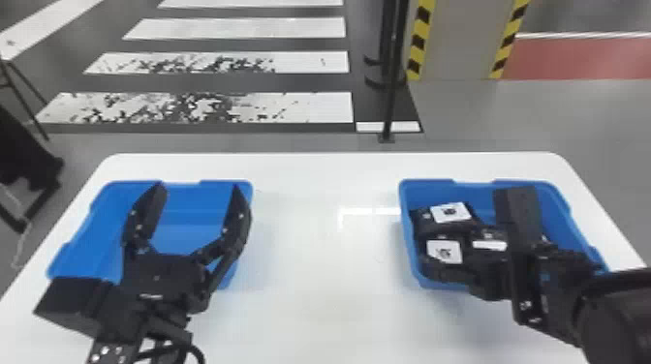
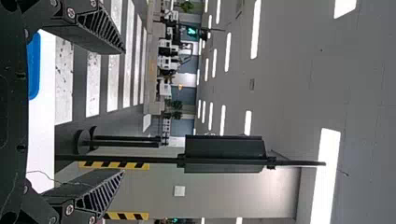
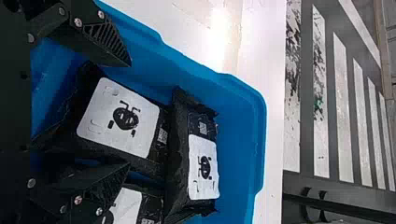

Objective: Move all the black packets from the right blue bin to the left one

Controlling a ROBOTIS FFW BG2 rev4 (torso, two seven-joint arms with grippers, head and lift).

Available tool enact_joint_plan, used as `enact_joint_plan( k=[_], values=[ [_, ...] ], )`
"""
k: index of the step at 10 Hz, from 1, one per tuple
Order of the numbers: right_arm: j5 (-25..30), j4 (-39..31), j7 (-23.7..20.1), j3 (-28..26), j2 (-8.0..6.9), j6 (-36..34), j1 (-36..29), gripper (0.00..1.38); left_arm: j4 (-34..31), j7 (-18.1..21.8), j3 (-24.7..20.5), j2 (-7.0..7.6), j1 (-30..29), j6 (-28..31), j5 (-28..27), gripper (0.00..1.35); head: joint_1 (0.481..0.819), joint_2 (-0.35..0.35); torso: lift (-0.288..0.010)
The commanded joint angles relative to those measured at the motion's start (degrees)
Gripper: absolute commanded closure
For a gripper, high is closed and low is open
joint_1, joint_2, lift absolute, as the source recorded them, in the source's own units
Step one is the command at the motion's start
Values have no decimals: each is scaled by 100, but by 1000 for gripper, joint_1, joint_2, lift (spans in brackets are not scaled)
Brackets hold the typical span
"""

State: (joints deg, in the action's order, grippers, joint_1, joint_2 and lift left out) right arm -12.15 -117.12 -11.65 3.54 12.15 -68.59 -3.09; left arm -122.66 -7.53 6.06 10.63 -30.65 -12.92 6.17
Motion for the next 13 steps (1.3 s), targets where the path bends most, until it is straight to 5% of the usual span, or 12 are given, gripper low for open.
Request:
enact_joint_plan(
  k=[1,4,7,13],
  values=[
    [4,34,13,0,6,-3,28,265,11,5,0,0,0,-16,0,154,695,31,-168],
    [-76,273,40,0,6,-129,141,443,25,14,0,0,14,-44,0,154,695,26,-168],
    [-316,301,40,-34,6,-31,113,1062,53,32,0,0,28,-72,0,154,695,28,-168],
    [-453,-1007,40,-982,-55,194,-928,1081,81,41,91,0,14,-325,320,154,695,4,-168]
  ],
)
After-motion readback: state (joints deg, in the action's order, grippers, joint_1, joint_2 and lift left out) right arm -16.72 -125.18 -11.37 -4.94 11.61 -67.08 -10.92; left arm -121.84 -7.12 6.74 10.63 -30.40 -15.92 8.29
